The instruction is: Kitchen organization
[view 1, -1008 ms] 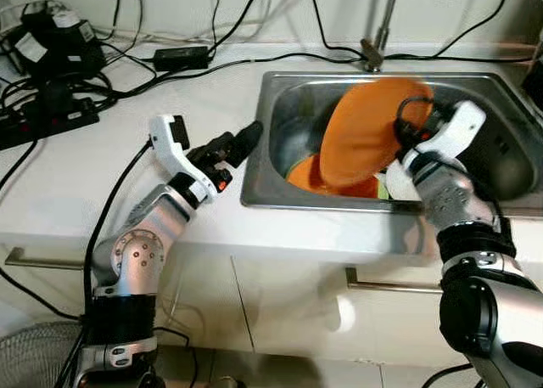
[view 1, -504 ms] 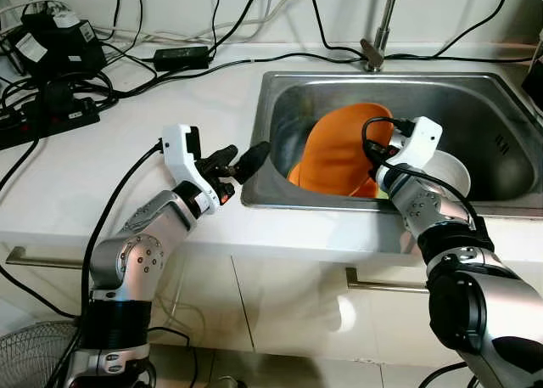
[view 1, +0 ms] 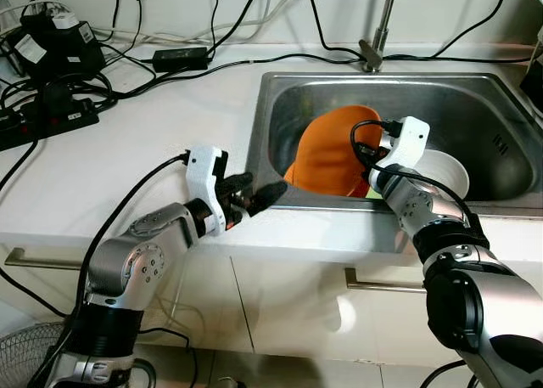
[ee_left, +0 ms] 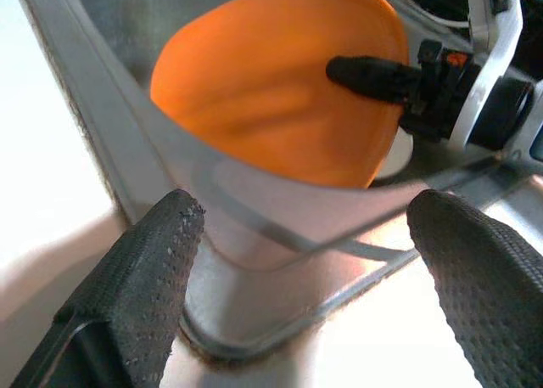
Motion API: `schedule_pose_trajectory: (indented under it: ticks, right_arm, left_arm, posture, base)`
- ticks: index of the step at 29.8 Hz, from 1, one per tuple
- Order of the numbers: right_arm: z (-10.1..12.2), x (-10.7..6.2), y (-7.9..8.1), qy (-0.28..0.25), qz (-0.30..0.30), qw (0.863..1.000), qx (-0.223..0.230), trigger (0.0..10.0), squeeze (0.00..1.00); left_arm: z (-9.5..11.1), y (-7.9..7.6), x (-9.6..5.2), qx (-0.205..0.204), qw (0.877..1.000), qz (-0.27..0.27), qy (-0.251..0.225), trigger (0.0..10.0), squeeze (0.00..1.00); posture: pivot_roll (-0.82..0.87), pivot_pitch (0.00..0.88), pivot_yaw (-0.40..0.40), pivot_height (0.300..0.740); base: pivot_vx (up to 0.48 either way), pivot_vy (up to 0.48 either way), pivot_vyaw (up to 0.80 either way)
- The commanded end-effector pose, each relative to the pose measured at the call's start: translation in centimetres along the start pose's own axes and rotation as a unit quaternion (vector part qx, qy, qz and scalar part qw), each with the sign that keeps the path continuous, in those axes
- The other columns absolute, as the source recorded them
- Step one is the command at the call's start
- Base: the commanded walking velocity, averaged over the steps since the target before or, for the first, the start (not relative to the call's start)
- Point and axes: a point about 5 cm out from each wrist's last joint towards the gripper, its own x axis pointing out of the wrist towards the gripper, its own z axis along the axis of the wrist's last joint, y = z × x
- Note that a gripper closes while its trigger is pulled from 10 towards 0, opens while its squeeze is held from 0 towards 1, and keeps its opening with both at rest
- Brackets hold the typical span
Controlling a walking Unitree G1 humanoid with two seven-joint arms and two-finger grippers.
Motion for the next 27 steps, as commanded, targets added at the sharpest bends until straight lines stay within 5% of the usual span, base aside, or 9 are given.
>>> schedule_pose_trajectory:
  ticks: [1, 2, 14, 20, 27]
  right_arm:
    - [-3.1, -0.2, -0.1, 0.063, 0.000, 0.998, 0.001, 10.0, 0.62]
    - [-3.1, -0.2, -0.1, 0.064, 0.001, 0.998, 0.001, 10.0, 1.00]
    - [-3.1, -0.3, -0.5, 0.064, -0.005, 0.998, -0.002, 10.0, 1.00]
    - [-0.9, -0.5, -2.1, -0.002, -0.061, 0.998, 0.001, 10.0, 1.00]
    - [-0.5, -0.6, -2.3, -0.012, -0.066, 0.998, 0.002, 10.0, 1.00]
  left_arm:
    - [0.0, -0.1, -0.1, 0.012, 1.000, -0.002, 0.009, 10.0, 0.00]
    - [0.0, -0.1, -0.1, 0.012, 1.000, -0.002, 0.010, 10.0, 0.00]
    - [-0.1, 0.0, -0.2, 0.002, 1.000, -0.001, 0.005, 10.0, 0.00]
    - [-0.2, 0.1, -0.3, 0.002, 1.000, 0.001, 0.007, 10.0, 0.00]
    - [-0.2, 0.1, -0.2, 0.002, 1.000, 0.001, 0.009, 10.0, 0.00]
  posture:
    - [-0.02, 0.045, 0.078, 0.740]
    - [-0.02, 0.045, 0.078, 0.740]
    - [-0.02, 0.042, 0.073, 0.740]
    - [-0.02, 0.043, 0.075, 0.740]
    - [-0.02, 0.046, 0.073, 0.740]
  base:
    - [0.000, 0.000, 0.00]
    - [0.000, 0.000, 0.00]
    - [0.000, 0.000, 0.00]
    - [0.000, 0.000, 0.00]
    - [0.000, 0.000, 0.00]
